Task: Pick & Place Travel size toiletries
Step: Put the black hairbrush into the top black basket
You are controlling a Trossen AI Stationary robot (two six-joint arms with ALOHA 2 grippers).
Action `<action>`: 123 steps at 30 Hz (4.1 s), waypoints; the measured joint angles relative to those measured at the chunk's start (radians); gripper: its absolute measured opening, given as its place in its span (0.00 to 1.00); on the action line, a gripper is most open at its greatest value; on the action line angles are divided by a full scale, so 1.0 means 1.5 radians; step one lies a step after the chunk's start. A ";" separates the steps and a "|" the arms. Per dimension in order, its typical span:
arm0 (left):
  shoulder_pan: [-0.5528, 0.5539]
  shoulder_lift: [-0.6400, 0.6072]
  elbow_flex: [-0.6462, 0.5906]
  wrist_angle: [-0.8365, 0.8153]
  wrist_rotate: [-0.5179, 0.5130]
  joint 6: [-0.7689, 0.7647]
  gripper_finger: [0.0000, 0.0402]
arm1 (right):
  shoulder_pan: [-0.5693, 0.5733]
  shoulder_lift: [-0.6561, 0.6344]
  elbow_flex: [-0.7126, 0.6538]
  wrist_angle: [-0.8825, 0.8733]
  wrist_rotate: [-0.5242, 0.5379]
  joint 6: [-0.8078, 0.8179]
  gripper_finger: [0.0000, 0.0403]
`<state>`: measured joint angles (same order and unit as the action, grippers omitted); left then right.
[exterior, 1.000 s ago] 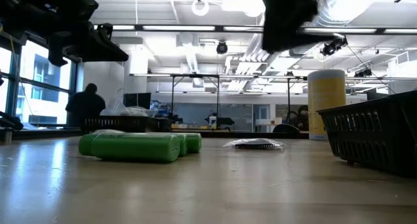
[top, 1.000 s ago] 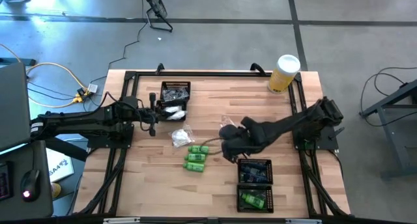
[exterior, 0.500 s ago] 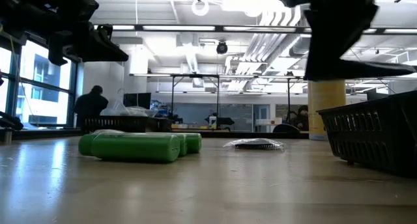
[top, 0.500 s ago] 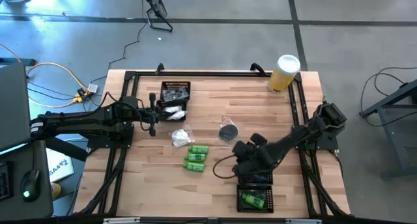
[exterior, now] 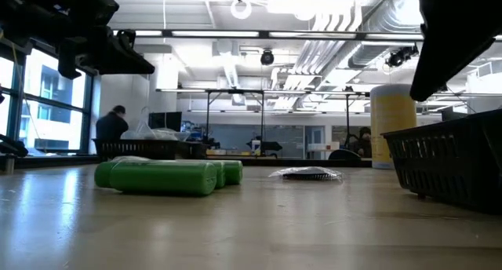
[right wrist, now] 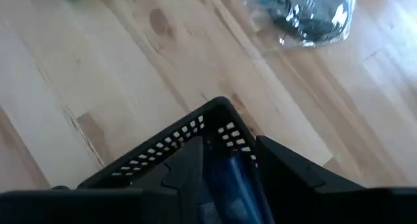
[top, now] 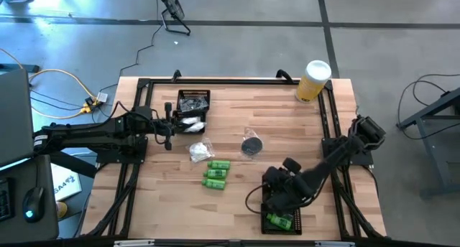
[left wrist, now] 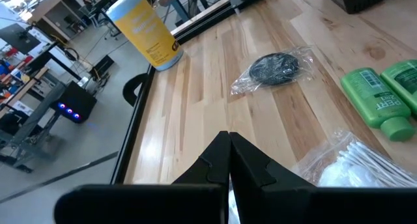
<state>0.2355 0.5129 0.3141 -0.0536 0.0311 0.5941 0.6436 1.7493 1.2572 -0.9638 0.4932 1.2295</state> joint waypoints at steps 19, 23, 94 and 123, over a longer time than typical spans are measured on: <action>0.000 0.000 0.000 -0.001 0.001 0.002 0.00 | -0.104 -0.021 0.000 0.082 0.055 -0.114 0.27; 0.000 0.000 0.000 -0.001 0.001 0.002 0.00 | -0.149 -0.018 0.000 0.134 -0.043 -0.239 0.27; 0.000 0.000 0.000 -0.066 0.001 0.072 0.00 | -0.238 0.167 0.002 0.191 0.009 -0.478 0.43; 0.000 0.000 0.000 -0.071 0.001 0.072 0.00 | -0.239 0.168 0.000 0.199 0.034 -0.427 0.01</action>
<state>0.2352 0.5129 0.3141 -0.1608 0.0323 0.7017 0.2852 2.0010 1.2575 -0.6658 0.5439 0.5893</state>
